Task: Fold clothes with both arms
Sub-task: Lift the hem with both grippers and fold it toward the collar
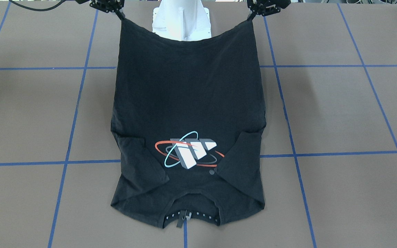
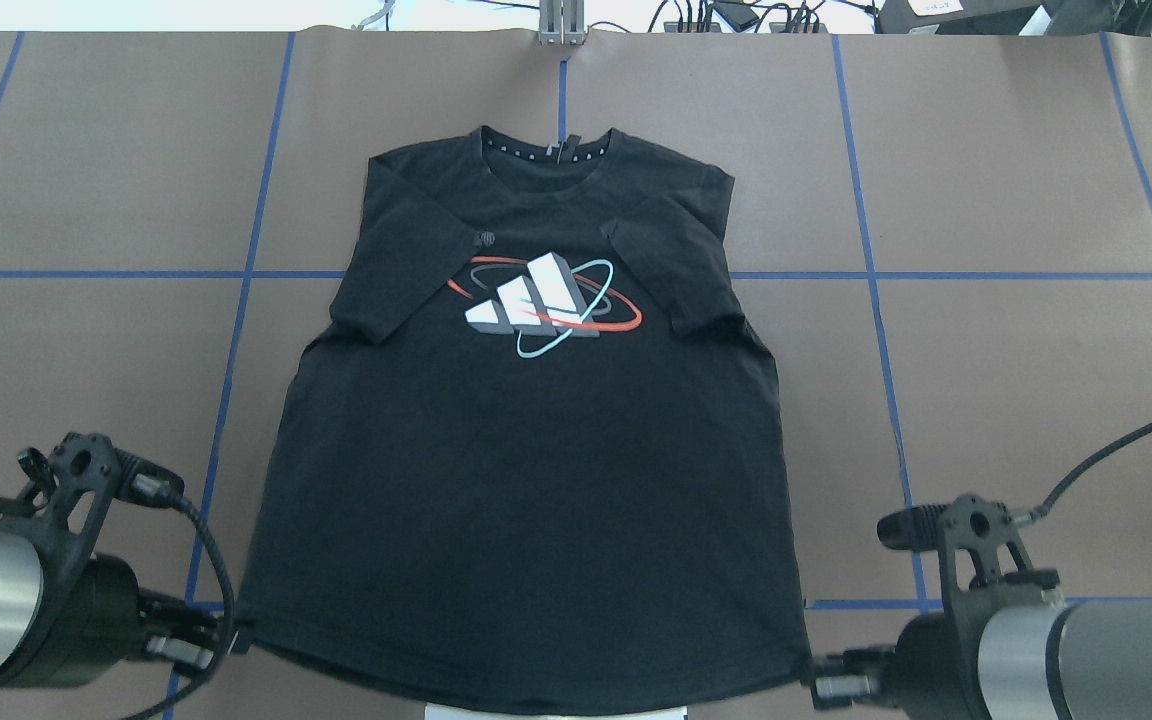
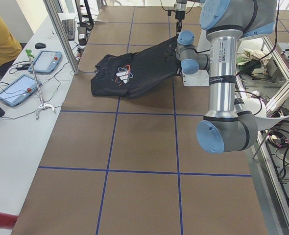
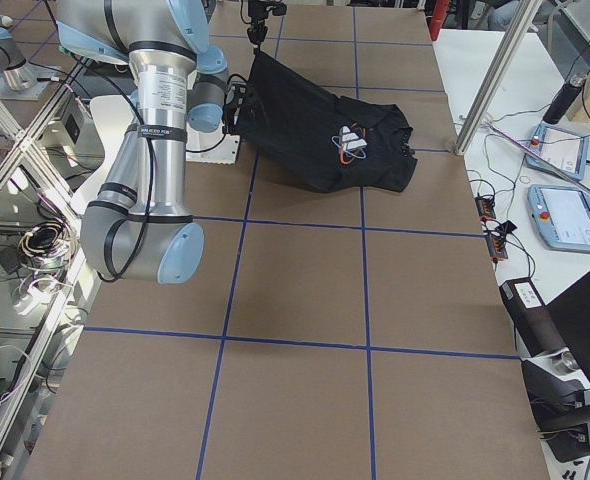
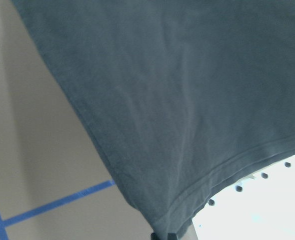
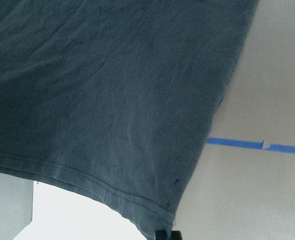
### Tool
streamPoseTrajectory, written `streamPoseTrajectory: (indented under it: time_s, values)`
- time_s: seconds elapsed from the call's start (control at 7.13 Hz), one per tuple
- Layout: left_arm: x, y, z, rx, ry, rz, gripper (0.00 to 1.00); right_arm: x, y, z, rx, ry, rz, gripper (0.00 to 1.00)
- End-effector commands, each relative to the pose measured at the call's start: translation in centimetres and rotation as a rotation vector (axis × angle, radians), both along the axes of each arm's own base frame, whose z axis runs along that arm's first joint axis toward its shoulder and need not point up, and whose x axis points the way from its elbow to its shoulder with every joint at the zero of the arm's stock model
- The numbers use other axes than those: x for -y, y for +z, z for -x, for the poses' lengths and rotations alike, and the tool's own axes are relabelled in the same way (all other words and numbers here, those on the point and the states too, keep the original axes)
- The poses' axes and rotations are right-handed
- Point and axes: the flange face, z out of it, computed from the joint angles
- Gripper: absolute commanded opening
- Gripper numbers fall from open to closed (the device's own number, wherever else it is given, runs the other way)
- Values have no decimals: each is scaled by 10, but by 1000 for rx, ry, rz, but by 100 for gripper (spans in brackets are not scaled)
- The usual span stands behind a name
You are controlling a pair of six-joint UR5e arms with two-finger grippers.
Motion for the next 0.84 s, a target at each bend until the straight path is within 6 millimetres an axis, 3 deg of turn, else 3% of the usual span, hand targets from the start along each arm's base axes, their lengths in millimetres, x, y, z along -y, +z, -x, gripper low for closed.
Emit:
streamPoseTrajectory:
  time_s: [0.0,0.14,0.28,0.42,0.56,0.7]
  values:
    - [-31,-21,18,-50,82,-6,0,-26,-13,-16,29,-78,-1,0]
    - [-25,-16,11,-33,67,-2,0,-9,-6,-17,12,-16,-6,0]
    - [-8,-5,-9,-7,26,-2,0,20,5,-18,-19,73,-4,0]
    - [36,-4,-31,-3,-67,-3,0,47,23,-2,-59,143,-4,0]
    - [77,6,-47,27,-148,10,0,95,33,29,-83,254,-15,0]
    - [105,18,-44,58,-214,26,0,138,45,47,-117,337,-7,0]
